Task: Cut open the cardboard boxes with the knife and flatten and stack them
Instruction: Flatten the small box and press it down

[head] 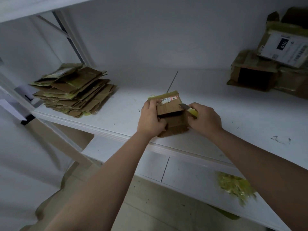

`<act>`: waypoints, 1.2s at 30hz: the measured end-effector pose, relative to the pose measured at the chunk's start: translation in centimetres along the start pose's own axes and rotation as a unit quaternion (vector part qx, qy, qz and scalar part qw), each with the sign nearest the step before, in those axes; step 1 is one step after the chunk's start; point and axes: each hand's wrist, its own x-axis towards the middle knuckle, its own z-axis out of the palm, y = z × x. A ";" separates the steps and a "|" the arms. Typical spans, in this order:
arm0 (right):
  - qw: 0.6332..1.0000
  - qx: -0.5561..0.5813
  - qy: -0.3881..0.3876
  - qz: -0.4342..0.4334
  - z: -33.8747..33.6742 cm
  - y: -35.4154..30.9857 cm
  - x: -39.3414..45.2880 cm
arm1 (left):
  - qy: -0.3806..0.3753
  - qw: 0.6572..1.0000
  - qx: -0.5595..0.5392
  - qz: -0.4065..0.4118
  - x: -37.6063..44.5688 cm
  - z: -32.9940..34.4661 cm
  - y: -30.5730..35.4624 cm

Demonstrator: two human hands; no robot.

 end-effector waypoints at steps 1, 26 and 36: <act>1.000 -0.003 0.003 0.003 -0.1 0.3 -0.1 | -0.037 0.999 -0.029 0.016 -0.2 -0.4 -0.2; 0.983 0.110 0.135 0.059 -2.2 3.4 1.6 | 0.033 0.994 -0.034 0.096 0.3 -5.4 -0.9; 0.979 0.166 -0.117 0.022 0.7 -0.2 5.3 | -0.190 0.976 0.101 0.043 3.1 -2.5 1.1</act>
